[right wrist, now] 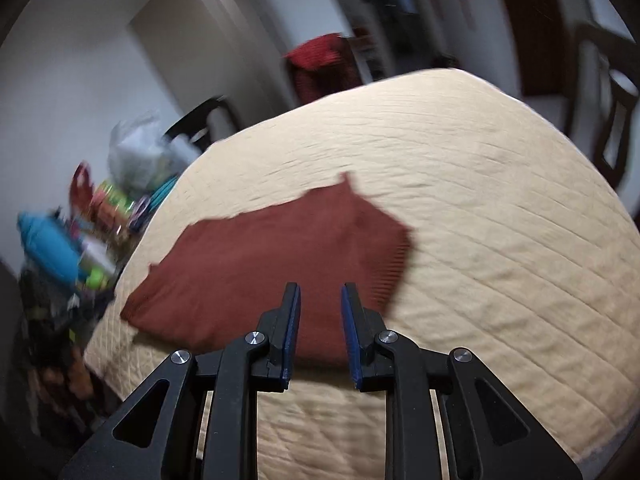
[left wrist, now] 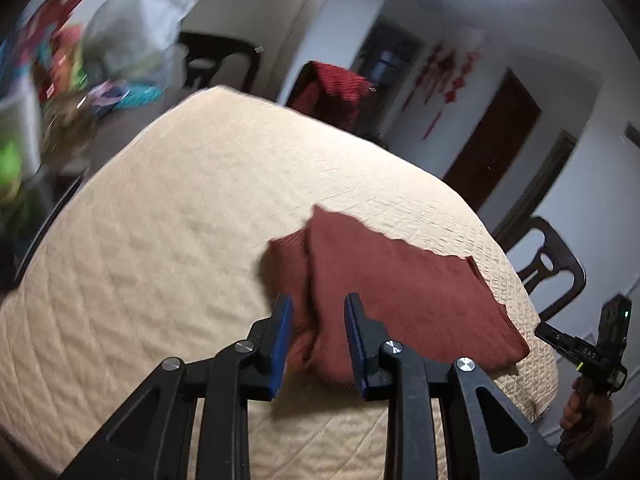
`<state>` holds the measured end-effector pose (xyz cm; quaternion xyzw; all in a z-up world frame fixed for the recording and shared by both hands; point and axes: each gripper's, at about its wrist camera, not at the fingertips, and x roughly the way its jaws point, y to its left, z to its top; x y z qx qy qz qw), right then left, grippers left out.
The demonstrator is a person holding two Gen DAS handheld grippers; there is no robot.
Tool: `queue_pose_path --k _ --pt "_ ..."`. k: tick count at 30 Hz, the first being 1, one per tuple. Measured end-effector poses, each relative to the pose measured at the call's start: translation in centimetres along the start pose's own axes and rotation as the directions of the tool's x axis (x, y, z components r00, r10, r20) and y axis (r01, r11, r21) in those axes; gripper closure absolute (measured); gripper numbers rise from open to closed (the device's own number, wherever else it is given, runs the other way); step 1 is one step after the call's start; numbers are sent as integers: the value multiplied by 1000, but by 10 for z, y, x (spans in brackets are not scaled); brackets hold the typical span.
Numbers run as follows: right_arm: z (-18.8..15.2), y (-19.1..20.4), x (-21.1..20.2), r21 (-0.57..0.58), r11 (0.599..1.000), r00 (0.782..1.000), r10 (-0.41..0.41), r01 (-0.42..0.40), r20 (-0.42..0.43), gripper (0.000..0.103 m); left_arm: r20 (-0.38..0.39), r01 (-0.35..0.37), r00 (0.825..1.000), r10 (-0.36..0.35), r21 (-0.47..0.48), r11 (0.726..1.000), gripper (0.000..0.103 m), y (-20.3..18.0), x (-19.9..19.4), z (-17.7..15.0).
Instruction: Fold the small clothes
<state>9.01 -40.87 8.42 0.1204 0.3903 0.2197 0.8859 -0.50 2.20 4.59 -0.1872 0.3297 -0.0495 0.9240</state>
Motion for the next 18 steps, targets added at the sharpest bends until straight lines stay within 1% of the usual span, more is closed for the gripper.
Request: queue_pose_path --k 1,3,6,7,9,11,12,13,15,18 --pt "0 12 12 -40 999 1000 16 -17 -25 82 -15 0 1000 0 19 1000 74 -7 8 3" --pt "-3 32 25 -106 993 998 41 -46 -47 82 -29 12 1000 -11 50 999 74 -18 22 3" --pt "-8 59 44 -196 977 995 67 -80 -74 84 -64 19 998 -13 85 996 74 -26 40 -6" --pt "-10 65 48 -220 971 994 73 -90 -83 84 -81 11 997 -3 94 996 74 -25 44 -11" --pt "-16 76 57 -270 958 992 73 -100 -107 87 -106 3 994 7 98 995 74 -21 48 -20" --pt "-24 81 70 -310 946 986 41 -90 -162 89 -103 13 995 -2 102 995 75 -18 45 -29" --pt "-28 81 73 -325 942 984 34 -90 -174 90 -101 16 995 -4 112 994 75 -19 42 -32" --pt "-30 83 70 -345 935 985 30 -87 -168 90 -98 17 995 -5 126 992 75 -20 39 -35" --pt "-27 83 65 -347 934 984 26 -87 -177 90 -99 20 995 -6 138 990 75 -22 36 -36" --pt "-13 89 63 -344 934 989 45 -93 -144 90 -90 23 996 -11 132 991 75 -24 35 -25"
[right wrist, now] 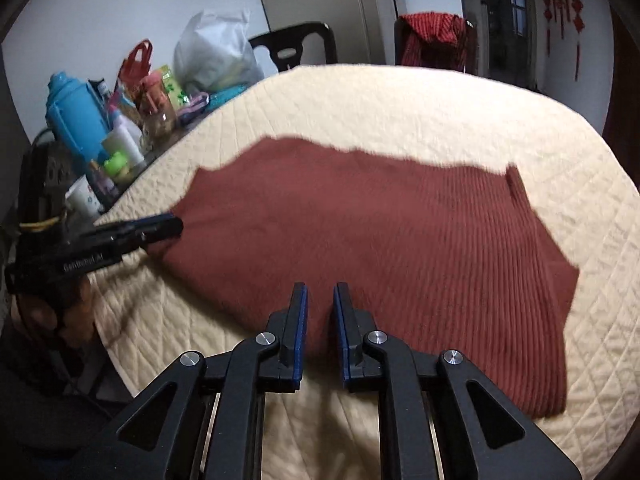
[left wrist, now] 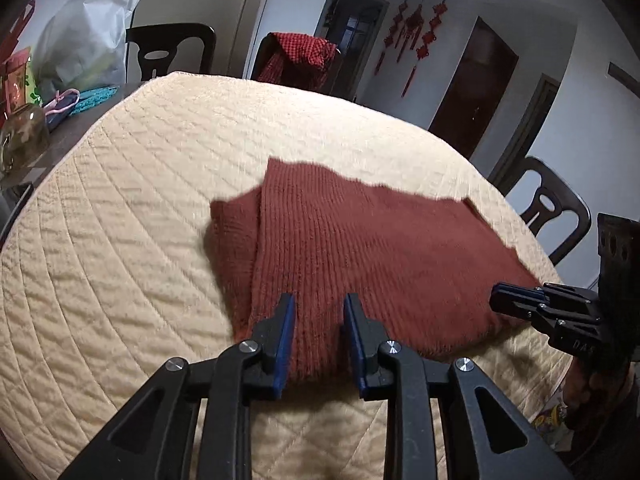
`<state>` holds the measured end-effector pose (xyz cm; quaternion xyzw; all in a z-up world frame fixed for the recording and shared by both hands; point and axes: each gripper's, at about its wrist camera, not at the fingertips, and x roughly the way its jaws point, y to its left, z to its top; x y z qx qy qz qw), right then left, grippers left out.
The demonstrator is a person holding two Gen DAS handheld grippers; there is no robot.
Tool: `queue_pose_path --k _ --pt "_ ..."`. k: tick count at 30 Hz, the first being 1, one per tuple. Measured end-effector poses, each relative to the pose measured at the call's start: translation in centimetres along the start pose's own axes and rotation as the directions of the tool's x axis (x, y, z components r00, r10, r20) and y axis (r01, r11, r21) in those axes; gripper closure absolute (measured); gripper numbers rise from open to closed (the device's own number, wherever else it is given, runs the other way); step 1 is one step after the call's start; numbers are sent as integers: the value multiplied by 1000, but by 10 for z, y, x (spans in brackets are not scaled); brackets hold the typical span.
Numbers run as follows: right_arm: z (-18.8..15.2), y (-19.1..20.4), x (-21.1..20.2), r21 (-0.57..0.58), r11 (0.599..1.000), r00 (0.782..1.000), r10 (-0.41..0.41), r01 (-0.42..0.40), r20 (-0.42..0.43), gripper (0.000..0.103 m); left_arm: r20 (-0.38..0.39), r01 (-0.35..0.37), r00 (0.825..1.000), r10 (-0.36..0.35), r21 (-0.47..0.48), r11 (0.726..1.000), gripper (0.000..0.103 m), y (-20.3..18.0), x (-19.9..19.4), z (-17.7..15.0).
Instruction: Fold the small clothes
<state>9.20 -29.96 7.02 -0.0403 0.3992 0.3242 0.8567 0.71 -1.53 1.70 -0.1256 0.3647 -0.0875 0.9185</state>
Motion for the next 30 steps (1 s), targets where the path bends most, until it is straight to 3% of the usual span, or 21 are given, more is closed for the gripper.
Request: queue_pose_path --k 4,8,13,22,30 --pt "22 -3 18 30 999 1000 -12 12 15 90 45 -8 999 8 0 1000 75 1 5 20" --pt "34 -9 52 62 997 998 -39 42 -46 90 -14 -17 1000 17 -2 1000 75 7 25 14" --pt "45 -15 57 84 995 998 -50 53 -44 91 -2 -3 1000 3 1 1000 75 6 23 8" --pt "8 10 28 17 1000 999 2 -1 -38 90 1 12 1000 -12 -14 1000 75 9 22 9" --pt "-19 18 15 14 999 997 36 -35 -70 90 2 -23 1000 23 0 1000 75 5 16 8"
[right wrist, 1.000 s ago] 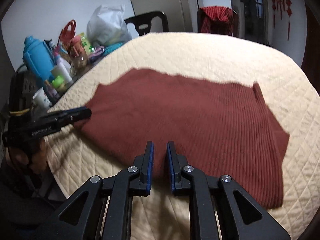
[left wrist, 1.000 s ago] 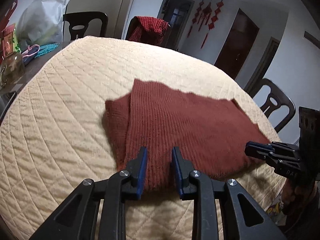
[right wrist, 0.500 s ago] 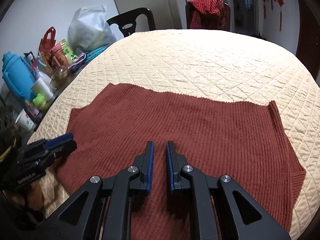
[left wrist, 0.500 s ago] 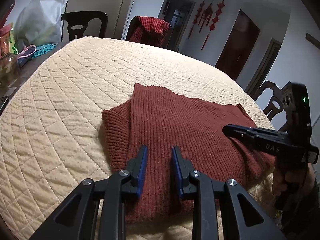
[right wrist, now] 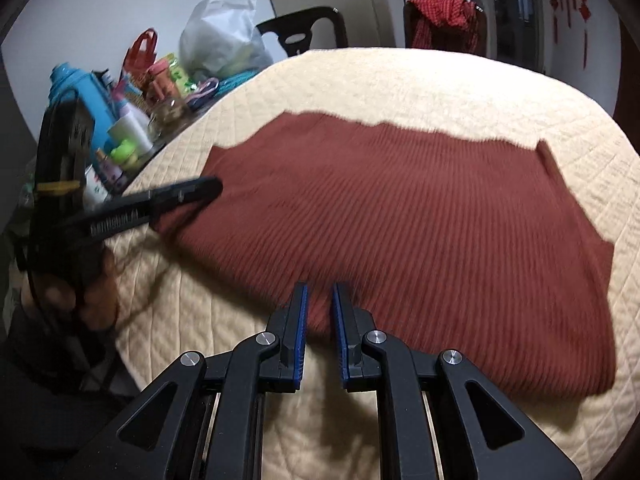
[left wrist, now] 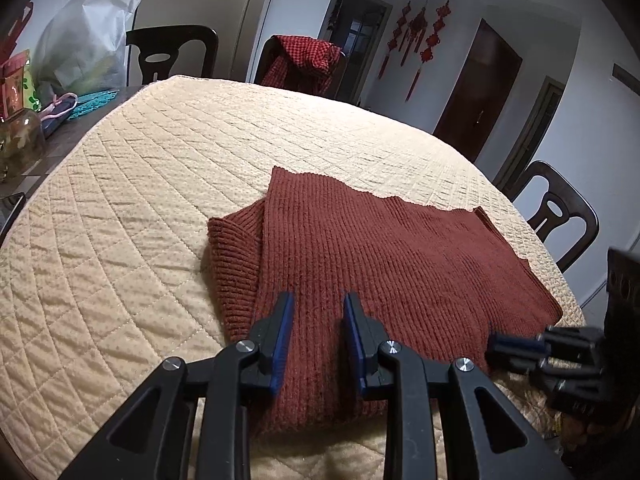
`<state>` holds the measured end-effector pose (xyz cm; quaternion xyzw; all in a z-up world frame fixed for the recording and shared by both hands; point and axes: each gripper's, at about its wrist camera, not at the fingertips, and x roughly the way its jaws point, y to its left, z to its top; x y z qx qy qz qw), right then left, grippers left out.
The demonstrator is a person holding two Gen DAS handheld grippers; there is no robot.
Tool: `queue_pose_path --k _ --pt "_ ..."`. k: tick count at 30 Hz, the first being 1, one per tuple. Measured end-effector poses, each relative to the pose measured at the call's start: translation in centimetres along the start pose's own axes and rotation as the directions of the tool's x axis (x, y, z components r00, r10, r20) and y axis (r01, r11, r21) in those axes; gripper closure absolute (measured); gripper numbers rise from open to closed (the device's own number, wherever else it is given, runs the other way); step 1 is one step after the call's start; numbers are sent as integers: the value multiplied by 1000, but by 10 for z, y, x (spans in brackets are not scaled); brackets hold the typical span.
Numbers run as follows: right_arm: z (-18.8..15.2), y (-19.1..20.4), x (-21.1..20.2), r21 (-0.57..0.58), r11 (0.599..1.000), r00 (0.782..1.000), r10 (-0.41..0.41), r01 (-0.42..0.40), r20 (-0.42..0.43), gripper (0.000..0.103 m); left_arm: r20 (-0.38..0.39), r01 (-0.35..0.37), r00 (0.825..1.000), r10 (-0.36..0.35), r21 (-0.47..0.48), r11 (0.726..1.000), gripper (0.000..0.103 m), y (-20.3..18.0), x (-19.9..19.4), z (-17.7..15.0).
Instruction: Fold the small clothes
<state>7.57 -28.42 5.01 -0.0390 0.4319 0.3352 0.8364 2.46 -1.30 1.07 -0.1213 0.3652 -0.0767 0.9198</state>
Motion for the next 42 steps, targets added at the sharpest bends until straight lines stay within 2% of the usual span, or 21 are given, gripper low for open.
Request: queue_pose_path --k 5,10,14,20,26,33,38,42 --pt "-2 -1 -1 3 1000 1000 11 -11 2 90 10 -42 999 42 -6 999 74 -1 -8 6" --pt "-3 3 -1 -19 1000 1000 11 -11 -5 90 47 -92 995 93 -17 996 59 5 -13 18" --pt "0 -1 -4 -8 1000 1000 29 -29 -4 90 41 -113 993 115 -28 993 52 13 -6 26" --pt "23 -19 -12 42 999 998 3 -6 70 90 17 -115 993 116 -44 992 47 19 9 34" --pt "48 -27 11 56 998 998 -28 25 61 90 -24 -125 992 124 -55 991 46 24 27 34" --pt "56 -30 25 63 998 999 -26 23 41 90 -55 -106 993 101 -108 989 43 36 36 38" --pt "41 -19 16 39 999 999 15 -16 33 90 -58 -76 996 69 -127 989 42 39 34 36" --pt "28 -18 8 38 998 998 46 -47 34 90 -61 -25 998 17 -141 990 42 39 24 25"
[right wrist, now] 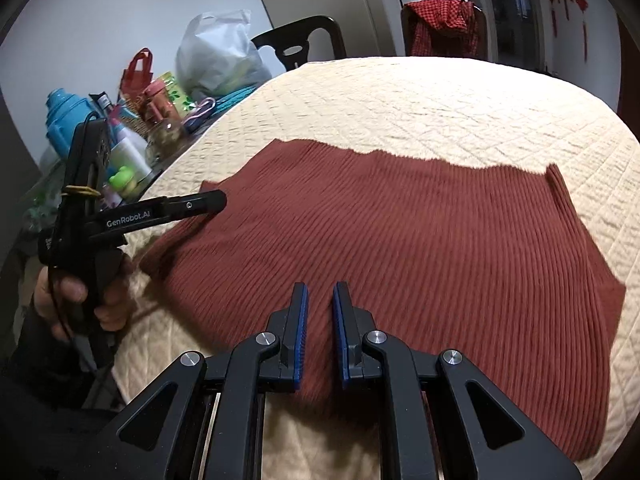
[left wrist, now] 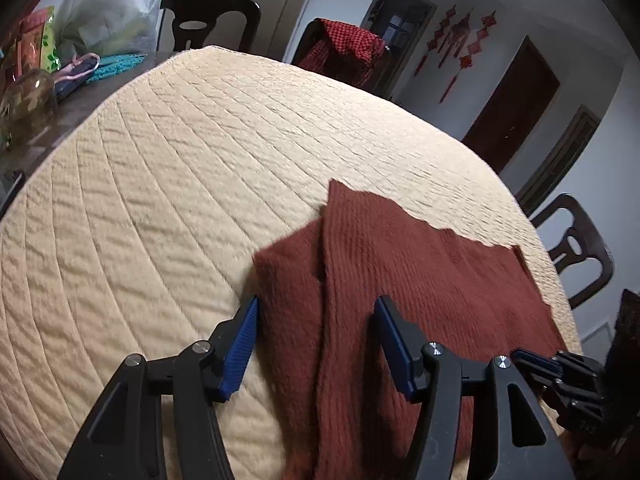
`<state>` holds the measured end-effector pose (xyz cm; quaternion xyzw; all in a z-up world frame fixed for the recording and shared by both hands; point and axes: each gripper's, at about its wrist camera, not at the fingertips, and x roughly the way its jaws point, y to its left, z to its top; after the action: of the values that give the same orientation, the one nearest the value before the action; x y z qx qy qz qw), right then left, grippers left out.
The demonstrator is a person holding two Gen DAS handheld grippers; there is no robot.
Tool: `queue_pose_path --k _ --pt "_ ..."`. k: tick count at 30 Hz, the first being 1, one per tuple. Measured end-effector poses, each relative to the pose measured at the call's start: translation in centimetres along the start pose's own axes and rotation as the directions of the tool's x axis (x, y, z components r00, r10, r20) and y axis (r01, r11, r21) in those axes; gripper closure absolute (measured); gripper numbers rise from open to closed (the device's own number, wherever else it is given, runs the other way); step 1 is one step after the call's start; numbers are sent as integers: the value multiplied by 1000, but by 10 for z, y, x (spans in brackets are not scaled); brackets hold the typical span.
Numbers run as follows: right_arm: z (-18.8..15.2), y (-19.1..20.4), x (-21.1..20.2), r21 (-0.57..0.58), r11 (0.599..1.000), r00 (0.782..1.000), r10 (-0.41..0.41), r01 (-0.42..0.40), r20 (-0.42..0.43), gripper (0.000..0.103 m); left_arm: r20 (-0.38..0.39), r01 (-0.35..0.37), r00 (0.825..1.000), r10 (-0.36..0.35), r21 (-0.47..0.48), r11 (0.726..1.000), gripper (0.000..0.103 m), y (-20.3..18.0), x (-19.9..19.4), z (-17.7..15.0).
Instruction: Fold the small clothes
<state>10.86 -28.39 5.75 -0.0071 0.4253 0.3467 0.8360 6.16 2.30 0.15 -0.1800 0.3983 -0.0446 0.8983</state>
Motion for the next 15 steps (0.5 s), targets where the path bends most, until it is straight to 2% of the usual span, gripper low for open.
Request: queue_pose_path --k 3,9,15 --pt "-5 -4 -5 14 1000 1000 18 -18 3 90 -3 19 1000 -19 -7 1000 42 2 -8 -8" --pt "-8 0 -5 0 1000 1000 23 -23 -1 90 -3 97 995 -97 -77 992 42 1 -16 -21" --pt "-23 7 -5 -38 997 997 61 -63 -43 90 16 121 993 -120 -87 989 44 -2 -18 -28"
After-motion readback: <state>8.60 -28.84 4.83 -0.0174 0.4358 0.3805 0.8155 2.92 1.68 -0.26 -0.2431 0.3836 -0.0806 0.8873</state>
